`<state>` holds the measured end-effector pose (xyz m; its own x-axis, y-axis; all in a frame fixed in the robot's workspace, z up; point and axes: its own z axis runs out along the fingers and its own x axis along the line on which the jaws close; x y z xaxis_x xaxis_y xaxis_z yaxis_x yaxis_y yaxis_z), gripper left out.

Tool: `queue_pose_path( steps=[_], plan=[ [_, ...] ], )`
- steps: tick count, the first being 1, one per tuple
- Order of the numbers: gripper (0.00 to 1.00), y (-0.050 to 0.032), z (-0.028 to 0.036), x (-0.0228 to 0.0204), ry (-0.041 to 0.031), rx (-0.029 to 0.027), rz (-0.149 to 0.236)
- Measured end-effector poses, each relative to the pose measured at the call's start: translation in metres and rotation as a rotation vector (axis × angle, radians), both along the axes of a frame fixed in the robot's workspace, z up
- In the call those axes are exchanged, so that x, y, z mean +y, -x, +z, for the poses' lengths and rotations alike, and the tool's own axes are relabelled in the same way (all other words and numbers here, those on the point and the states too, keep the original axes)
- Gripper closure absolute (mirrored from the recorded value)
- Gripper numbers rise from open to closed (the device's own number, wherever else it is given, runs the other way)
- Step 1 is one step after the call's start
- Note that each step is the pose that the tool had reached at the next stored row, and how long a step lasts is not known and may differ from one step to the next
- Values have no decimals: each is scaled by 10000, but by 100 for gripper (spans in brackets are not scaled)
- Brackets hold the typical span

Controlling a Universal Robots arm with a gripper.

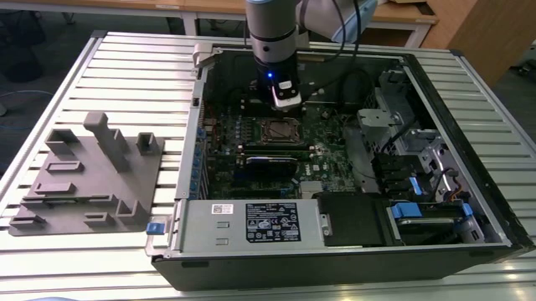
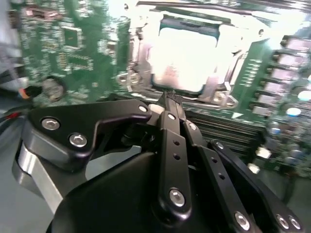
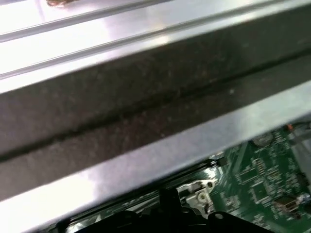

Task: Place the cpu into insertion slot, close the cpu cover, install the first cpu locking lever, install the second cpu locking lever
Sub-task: 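Install the first cpu locking lever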

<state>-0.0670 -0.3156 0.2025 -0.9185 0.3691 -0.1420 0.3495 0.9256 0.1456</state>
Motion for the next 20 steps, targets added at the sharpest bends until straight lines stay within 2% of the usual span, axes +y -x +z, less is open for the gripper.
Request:
queue_pose_path(
  steps=[4, 7, 12, 15, 16, 17, 18, 19, 20],
  plan=[
    [89, 0, 0, 0, 4, 44, -1],
    [89, -1, 18, 0, 19, 49, 1],
    [89, -1, 161, 0, 17, 97, 1],
    [89, -8, 174, 1, 26, 140, 0],
    [89, -14, 175, 0, 51, 163, 0],
    [89, -19, 176, 0, 92, 202, 0],
    [89, -25, 176, 0, 139, 277, 0],
    [89, -33, 175, 0, 165, 384, 0],
    [89, -41, 175, 0, 210, 515, -1]
  ],
)
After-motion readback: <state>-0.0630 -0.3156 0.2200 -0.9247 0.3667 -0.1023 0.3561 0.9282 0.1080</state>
